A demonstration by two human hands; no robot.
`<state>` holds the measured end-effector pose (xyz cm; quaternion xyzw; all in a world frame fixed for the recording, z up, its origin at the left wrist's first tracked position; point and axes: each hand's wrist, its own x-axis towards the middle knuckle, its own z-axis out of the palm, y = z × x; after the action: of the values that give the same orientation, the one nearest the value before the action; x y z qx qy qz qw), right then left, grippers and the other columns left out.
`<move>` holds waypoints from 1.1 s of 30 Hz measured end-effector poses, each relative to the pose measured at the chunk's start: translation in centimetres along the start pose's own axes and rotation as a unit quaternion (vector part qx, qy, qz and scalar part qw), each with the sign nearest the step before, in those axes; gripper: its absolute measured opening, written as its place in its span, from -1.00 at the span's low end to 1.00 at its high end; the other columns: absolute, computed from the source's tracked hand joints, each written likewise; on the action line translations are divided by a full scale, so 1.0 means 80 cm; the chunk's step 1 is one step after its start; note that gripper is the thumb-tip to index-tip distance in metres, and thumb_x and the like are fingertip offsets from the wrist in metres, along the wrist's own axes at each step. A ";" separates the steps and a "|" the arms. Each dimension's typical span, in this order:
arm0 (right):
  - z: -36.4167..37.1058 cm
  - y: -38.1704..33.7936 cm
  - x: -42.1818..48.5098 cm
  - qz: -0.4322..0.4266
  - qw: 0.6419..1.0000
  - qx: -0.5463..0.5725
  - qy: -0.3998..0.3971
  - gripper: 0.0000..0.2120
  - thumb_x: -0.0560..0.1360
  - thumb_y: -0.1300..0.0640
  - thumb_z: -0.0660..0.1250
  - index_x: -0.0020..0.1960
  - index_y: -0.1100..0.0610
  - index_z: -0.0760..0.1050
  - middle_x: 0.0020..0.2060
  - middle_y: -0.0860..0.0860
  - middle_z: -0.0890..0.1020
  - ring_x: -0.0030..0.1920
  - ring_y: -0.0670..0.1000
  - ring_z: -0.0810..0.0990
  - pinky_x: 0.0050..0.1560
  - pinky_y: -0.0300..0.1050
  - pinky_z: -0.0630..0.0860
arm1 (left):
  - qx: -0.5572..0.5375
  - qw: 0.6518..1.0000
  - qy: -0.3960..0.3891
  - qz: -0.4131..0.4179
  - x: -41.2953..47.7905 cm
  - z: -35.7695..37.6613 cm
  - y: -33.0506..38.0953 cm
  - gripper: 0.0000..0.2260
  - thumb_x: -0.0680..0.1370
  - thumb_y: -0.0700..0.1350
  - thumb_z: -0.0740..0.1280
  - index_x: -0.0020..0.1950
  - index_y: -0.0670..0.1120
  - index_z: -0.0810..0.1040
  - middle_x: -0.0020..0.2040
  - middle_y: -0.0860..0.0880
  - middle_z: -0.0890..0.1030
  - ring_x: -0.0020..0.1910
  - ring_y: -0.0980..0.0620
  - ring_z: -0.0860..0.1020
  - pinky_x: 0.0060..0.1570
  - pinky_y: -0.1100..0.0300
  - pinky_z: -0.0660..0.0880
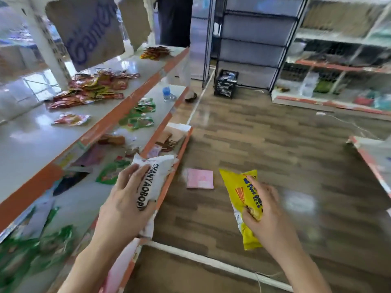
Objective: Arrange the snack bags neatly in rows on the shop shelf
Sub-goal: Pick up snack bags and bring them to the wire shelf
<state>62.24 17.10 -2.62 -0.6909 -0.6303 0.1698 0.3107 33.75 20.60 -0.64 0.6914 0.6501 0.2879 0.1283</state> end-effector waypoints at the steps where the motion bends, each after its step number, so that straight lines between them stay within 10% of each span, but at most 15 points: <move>1: -0.006 0.009 0.000 0.012 1.000 -0.007 0.012 -0.32 0.40 0.18 0.36 0.41 -0.20 0.20 0.16 -0.09 0.34 -0.01 0.04 0.54 -0.13 -0.01 0.53 | -0.001 1.000 -0.009 0.014 0.009 0.010 0.010 -0.36 0.42 -0.05 0.41 0.43 0.19 0.22 0.41 0.18 0.20 0.23 0.01 0.44 -0.17 0.14 0.46; 24: -0.074 0.097 0.060 0.241 0.931 -0.067 0.265 -0.28 0.40 0.15 0.40 0.40 -0.23 0.13 0.11 -0.22 0.28 -0.05 -0.20 0.39 -0.29 -0.47 0.31 | -0.121 0.926 -0.182 0.309 0.244 0.208 0.204 -0.36 0.37 -0.17 0.47 0.39 0.10 0.34 0.39 0.11 0.31 0.32 0.08 0.35 -0.04 0.03 0.44; 33: -0.150 0.190 0.101 0.276 0.910 -0.073 0.301 -0.31 0.41 0.17 0.40 0.43 -0.13 0.18 0.11 -0.17 0.30 -0.04 -0.13 0.45 -0.25 -0.32 0.32 | -0.143 0.900 -0.212 0.352 0.283 0.306 0.324 -0.35 0.39 -0.12 0.43 0.42 0.14 0.29 0.40 0.20 0.24 0.24 0.04 0.43 -0.22 0.15 0.43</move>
<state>82.58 22.25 -2.17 -0.8765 -0.3014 -0.0138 0.3751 68.75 44.27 -0.74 0.8942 0.2735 0.2503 0.2509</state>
